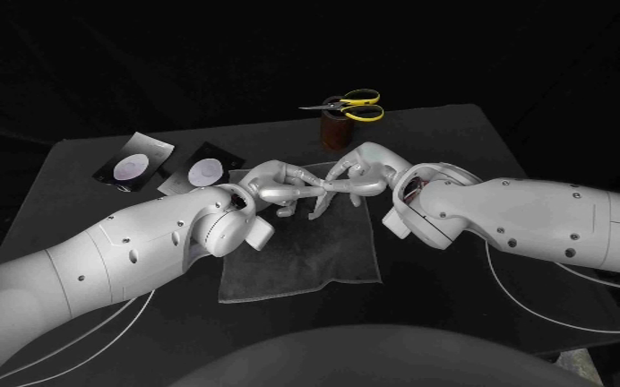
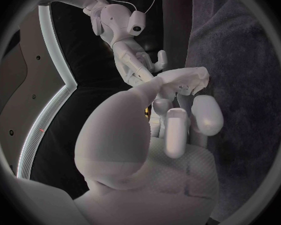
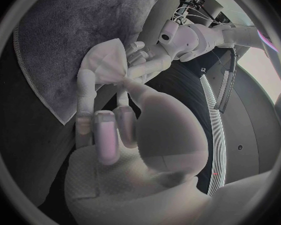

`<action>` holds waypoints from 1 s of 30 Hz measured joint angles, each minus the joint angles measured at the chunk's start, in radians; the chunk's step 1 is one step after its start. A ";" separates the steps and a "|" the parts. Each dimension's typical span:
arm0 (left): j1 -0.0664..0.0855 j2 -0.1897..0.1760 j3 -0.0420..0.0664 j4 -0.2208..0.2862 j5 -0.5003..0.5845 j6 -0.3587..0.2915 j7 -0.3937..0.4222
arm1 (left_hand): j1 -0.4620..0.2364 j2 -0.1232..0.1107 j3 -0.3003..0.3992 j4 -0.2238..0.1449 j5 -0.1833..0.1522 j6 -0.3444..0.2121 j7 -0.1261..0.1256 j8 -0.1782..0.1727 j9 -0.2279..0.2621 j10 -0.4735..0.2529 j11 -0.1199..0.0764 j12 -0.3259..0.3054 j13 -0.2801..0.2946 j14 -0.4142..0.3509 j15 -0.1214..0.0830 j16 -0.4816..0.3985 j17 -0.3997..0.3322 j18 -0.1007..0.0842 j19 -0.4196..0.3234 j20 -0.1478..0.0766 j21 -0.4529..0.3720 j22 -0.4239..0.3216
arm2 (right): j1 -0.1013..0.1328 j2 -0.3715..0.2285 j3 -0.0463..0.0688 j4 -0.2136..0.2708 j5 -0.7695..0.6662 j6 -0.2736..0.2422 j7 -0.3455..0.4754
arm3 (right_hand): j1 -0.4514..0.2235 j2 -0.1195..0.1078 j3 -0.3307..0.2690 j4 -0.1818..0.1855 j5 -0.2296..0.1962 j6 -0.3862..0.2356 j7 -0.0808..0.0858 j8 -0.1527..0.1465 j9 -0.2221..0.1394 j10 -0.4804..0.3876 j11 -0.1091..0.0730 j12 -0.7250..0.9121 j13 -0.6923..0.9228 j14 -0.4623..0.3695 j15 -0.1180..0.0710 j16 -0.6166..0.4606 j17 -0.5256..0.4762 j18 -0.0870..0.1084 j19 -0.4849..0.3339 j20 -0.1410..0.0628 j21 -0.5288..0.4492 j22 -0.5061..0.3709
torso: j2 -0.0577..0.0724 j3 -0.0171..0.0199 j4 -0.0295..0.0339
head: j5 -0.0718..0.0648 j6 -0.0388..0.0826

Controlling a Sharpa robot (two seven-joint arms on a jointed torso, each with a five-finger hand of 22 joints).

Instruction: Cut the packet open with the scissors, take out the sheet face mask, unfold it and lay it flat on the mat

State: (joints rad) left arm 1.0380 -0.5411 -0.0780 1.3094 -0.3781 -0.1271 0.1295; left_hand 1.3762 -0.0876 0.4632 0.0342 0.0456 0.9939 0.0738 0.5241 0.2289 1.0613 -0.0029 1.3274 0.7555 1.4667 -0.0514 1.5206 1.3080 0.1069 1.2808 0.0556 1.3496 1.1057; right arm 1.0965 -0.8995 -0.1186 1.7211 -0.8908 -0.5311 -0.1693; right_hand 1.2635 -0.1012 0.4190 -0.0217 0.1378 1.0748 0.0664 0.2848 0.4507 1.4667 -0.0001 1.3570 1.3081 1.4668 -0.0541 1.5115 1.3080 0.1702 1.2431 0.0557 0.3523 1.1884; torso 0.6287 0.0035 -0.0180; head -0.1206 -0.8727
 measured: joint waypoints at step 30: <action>0.000 0.001 0.000 -0.001 -0.005 -0.006 -0.002 | -0.003 -0.003 0.000 0.000 0.000 0.001 0.001 0.004 0.001 0.000 0.000 0.000 0.001 0.000 0.000 -0.003 0.000 0.000 0.000 0.000 0.000 -0.002 | -0.004 -0.028 0.000 0.021 0.002 -0.019 0.052 | -0.194 -0.061 0.115 -0.083 0.108 -0.122 0.063 -0.039 0.000 0.000 0.040 -0.048 0.000 -0.002 0.028 -0.016 -0.001 -0.010 -0.028 0.023 0.018 0.055 | 0.000 0.0000 -0.0003 | 0.003 0.000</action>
State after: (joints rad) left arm 1.0382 -0.5398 -0.0776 1.3081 -0.3827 -0.1333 0.1276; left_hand 1.3736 -0.0903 0.4632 0.0342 0.0456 0.9947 0.0746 0.5280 0.2295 1.0610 -0.0026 1.3273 0.7568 1.4667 -0.0514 1.5178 1.3080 0.1069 1.2808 0.0556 1.3496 1.1039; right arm 1.0929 -0.9275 -0.1191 1.7419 -0.8887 -0.5499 -0.1172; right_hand 1.0694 -0.1619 0.5337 -0.1051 0.2455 0.9527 0.1291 0.2460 0.4511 1.4671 0.0401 1.3091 1.3081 1.4646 -0.0265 1.4954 1.3074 0.1607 1.2147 0.0792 0.3704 1.2432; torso 0.6285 0.0035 -0.0183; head -0.1173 -0.8727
